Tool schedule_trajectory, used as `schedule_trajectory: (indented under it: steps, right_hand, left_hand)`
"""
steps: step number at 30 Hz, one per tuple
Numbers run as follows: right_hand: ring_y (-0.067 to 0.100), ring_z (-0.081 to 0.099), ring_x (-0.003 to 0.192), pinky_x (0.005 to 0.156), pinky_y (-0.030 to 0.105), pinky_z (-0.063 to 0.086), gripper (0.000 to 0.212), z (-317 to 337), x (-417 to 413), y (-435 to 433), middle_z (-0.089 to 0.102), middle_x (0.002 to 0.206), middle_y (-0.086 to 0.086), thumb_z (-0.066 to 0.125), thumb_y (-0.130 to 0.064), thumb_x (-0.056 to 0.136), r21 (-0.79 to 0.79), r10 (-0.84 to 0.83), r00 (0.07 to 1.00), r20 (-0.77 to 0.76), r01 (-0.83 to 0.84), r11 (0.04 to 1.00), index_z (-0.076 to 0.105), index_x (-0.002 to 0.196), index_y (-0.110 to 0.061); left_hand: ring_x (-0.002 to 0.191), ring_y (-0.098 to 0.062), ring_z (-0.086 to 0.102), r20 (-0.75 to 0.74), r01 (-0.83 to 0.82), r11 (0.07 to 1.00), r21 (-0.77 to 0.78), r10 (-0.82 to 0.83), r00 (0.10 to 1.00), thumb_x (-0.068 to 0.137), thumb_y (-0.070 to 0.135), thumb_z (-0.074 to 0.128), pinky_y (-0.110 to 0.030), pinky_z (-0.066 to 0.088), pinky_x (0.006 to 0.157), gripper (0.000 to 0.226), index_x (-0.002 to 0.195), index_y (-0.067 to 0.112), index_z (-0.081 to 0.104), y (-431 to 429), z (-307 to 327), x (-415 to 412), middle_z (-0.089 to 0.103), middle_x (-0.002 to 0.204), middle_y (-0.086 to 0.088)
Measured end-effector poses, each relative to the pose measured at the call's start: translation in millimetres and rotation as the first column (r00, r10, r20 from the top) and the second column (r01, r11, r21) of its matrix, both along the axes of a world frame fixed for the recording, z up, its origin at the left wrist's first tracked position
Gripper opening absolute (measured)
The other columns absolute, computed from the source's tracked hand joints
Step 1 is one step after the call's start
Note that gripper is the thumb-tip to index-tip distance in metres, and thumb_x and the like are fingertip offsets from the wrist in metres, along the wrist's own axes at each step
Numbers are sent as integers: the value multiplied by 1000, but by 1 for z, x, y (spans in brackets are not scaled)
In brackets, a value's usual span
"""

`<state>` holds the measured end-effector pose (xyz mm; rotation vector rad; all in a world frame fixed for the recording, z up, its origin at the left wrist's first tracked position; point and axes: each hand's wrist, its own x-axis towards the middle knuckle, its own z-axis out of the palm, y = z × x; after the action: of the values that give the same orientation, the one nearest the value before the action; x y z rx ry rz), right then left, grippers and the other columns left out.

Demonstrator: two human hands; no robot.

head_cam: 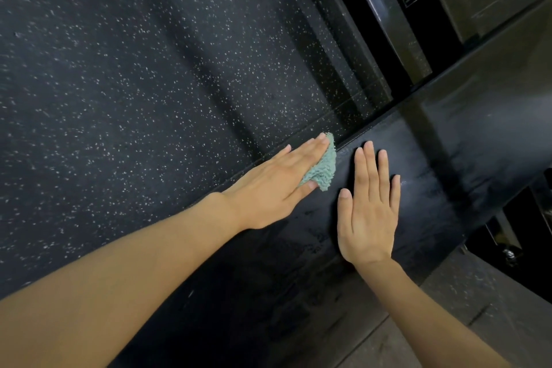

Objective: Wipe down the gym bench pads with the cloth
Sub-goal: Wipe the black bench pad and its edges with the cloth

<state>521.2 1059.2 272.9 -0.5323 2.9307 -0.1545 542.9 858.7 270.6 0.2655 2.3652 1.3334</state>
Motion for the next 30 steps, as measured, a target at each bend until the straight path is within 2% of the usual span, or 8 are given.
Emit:
schedule_trajectory:
  steps: [5,15,30]
  right_hand:
    - [14,-1,153,123,42,-1,62,0,0,0,6,165,-5,20,-33,98,7,-4,1000,2,4,1000,10,157,-18]
    - [15,-2,153,123,45,3,62,1,1,-1,6,166,-4,20,-34,98,-3,4,1000,7,-4,1000,11,157,-18]
    - [18,1,153,122,45,3,63,0,1,0,7,166,-1,24,-31,97,-13,33,999,-22,-33,999,13,157,-14]
  left_hand:
    - [147,7,-8,49,18,999,-47,-16,999,106,27,32,-18,-5,121,64,156,24,-8,-14,6,29,-10,164,13]
    - [144,14,-8,145,1,995,-98,13,989,105,29,30,-12,-9,117,63,155,26,-9,-36,14,77,-9,163,17]
    - [149,3,2,102,-104,994,-46,108,989,107,26,31,-15,-7,119,61,158,22,-2,0,5,15,0,165,11]
